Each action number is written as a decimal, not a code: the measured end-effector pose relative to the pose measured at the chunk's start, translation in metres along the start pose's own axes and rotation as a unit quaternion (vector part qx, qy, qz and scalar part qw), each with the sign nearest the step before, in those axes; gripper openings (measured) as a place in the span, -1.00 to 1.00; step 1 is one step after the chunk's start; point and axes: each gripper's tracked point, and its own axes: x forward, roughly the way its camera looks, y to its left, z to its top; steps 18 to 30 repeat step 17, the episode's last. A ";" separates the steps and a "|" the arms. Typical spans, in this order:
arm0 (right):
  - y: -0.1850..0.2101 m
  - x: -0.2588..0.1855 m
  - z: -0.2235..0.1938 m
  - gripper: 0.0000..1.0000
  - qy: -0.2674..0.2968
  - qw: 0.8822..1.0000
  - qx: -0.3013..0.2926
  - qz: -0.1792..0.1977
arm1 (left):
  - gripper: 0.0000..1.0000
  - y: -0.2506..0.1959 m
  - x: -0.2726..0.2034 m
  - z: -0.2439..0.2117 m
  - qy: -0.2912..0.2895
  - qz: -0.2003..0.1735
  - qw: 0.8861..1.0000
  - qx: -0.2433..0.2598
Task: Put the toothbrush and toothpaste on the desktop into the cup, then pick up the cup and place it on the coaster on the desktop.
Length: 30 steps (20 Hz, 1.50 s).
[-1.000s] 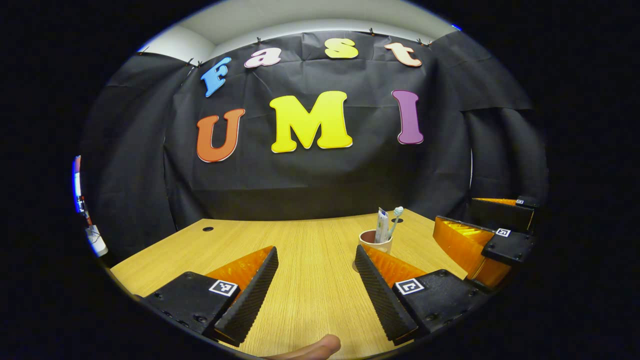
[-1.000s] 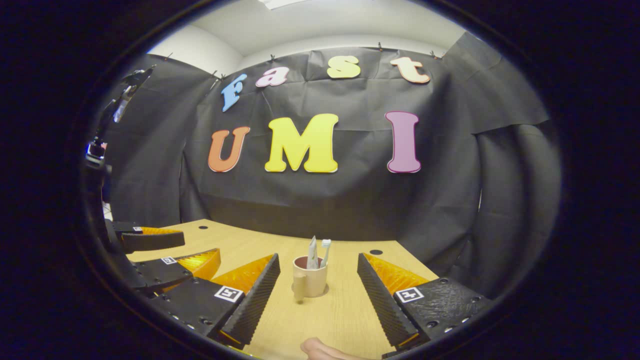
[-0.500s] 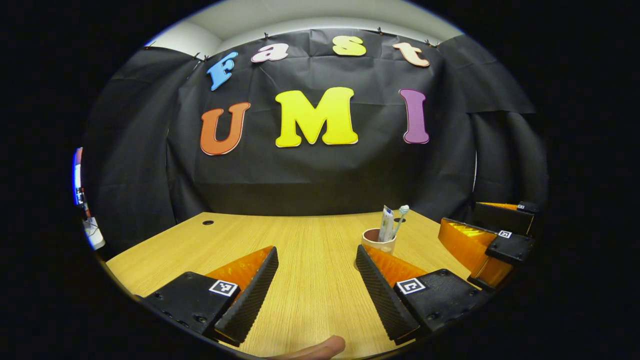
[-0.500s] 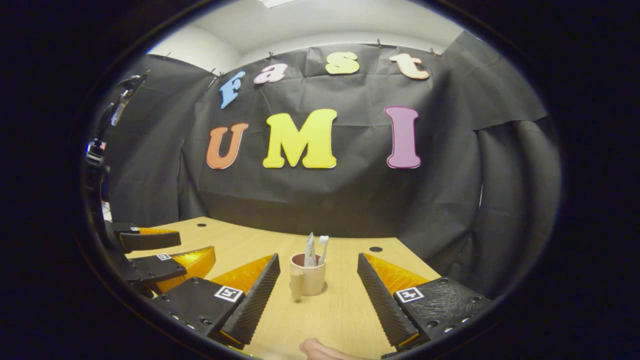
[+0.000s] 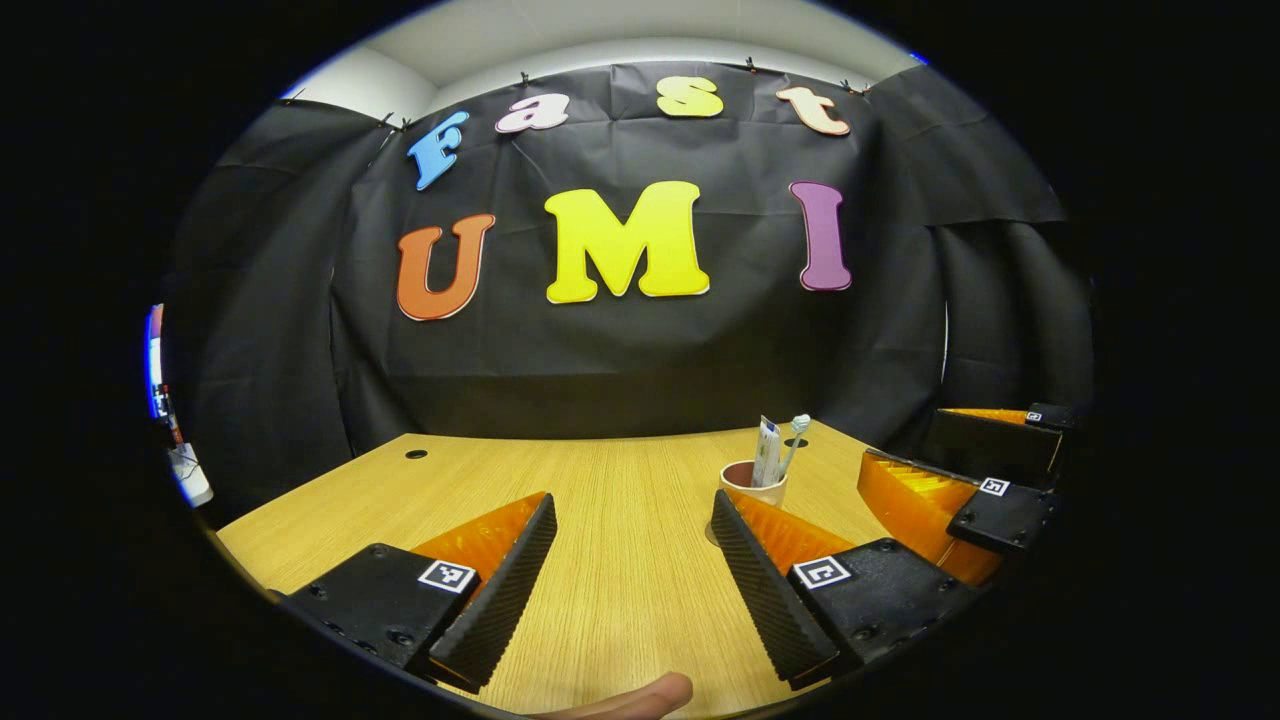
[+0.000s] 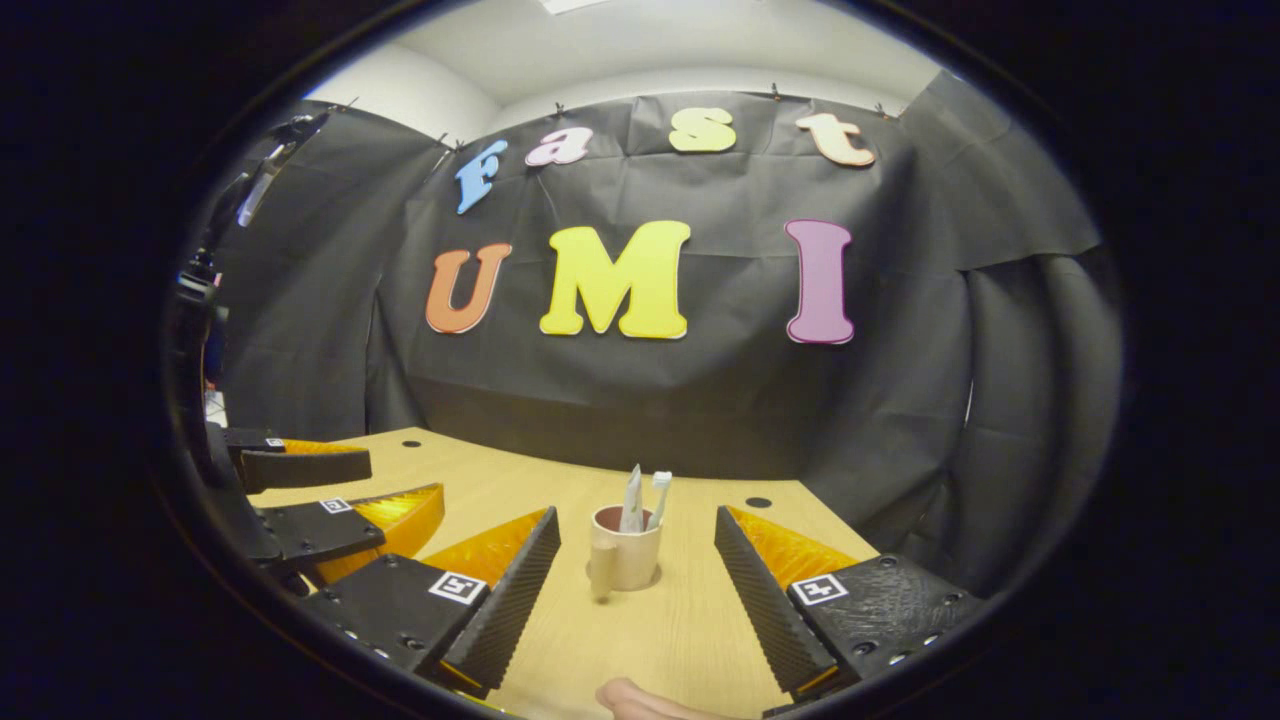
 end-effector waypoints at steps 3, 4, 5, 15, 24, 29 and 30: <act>-0.003 0.001 -0.002 0.89 0.003 1.000 0.002 -0.002 | 0.98 0.001 0.001 -0.002 0.003 0.002 1.000 -0.002; -0.003 0.002 -0.002 0.89 0.004 1.000 0.002 -0.002 | 0.98 0.002 0.000 -0.002 0.004 0.003 1.000 -0.002; -0.002 0.000 -0.002 0.89 0.005 1.000 0.002 -0.003 | 0.98 0.004 0.001 -0.003 0.006 0.006 1.000 -0.002; -0.004 0.004 -0.004 0.89 0.007 1.000 0.001 -0.003 | 0.98 0.008 0.001 -0.002 0.004 0.012 1.000 0.001; -0.004 0.003 -0.006 0.89 0.012 1.000 0.002 -0.002 | 0.98 0.008 0.001 -0.003 0.004 0.012 1.000 -0.002; -0.004 0.003 -0.006 0.89 0.012 1.000 0.002 -0.002 | 0.98 0.008 0.001 -0.003 0.004 0.012 1.000 -0.002; -0.004 0.003 -0.006 0.89 0.012 1.000 0.002 -0.002 | 0.98 0.008 0.001 -0.003 0.004 0.012 1.000 -0.002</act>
